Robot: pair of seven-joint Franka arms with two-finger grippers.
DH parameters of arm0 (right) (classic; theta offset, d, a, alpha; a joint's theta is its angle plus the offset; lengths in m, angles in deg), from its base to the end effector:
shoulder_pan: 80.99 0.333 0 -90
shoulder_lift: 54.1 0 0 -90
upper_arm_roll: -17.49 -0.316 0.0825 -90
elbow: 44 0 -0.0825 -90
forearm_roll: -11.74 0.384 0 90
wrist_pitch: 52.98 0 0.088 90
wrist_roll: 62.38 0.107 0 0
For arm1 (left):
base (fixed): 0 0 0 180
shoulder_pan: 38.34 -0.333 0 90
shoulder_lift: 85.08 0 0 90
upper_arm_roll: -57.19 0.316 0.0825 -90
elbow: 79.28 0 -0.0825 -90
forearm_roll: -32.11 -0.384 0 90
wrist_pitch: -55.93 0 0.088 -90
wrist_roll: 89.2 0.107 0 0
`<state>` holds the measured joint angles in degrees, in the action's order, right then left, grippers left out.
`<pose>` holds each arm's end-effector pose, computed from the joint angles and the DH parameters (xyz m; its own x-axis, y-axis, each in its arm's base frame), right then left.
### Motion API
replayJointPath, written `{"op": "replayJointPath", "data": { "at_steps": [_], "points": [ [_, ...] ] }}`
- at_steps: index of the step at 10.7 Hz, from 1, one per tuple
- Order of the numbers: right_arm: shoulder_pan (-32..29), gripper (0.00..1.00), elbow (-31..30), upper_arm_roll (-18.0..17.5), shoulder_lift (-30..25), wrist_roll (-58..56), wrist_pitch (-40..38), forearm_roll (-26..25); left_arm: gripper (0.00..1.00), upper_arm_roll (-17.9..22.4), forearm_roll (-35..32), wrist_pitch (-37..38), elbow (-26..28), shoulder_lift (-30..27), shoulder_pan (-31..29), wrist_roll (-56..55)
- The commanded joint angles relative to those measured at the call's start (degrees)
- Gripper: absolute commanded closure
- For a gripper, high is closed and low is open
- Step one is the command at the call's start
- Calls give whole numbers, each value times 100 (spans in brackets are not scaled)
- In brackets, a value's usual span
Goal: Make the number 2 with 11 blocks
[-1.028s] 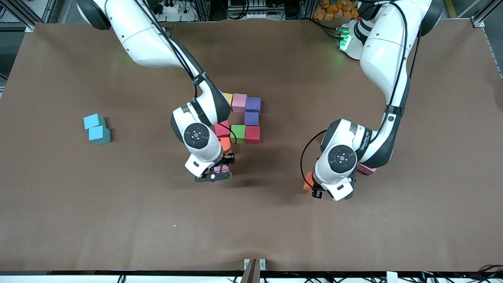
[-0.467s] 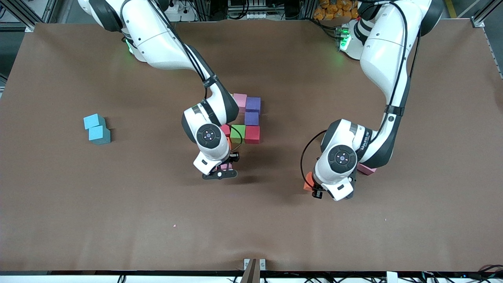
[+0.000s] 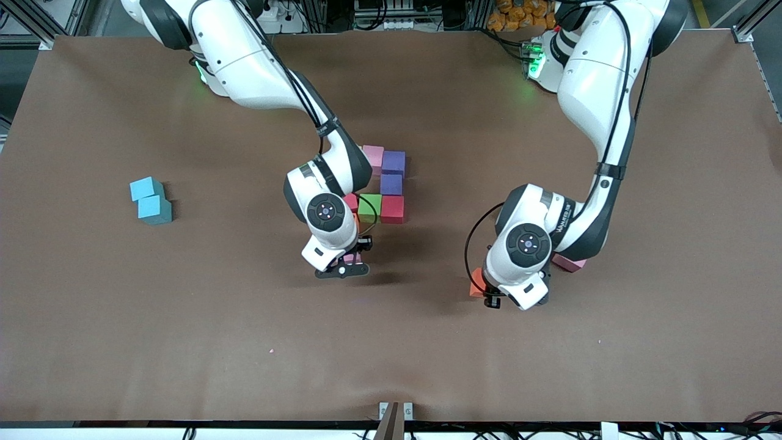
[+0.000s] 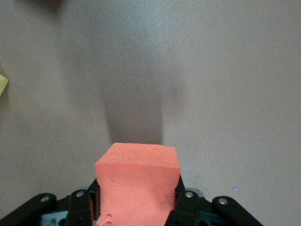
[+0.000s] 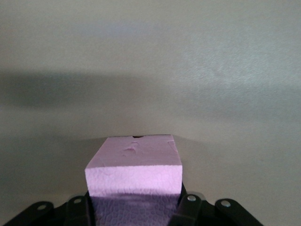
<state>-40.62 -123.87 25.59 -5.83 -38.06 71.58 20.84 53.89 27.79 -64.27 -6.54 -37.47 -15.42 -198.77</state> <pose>0.5994 0.4094 0.2013 0.9944 0.0886 -0.0570 0.0890 -0.9960 0.0034 0.6790 -0.3184 0.2557 0.1348 0.9906 0.0218 0.9908 -0.1350 0.0062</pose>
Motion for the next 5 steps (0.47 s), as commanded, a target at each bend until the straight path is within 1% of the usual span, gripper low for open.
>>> {"op": "replayJointPath", "data": {
  "at_steps": [1,2,5],
  "points": [
    [85,15,15,43,7,152,-19,267,64,58,98,-20,-225,161,159,-267],
    [85,0,6,51,-1,257,85,251,64,84,98,-20,-226,161,177,-302],
    [85,0,-38,60,-37,170,113,180,64,75,98,-20,-226,188,309,-530]
  ]
}}
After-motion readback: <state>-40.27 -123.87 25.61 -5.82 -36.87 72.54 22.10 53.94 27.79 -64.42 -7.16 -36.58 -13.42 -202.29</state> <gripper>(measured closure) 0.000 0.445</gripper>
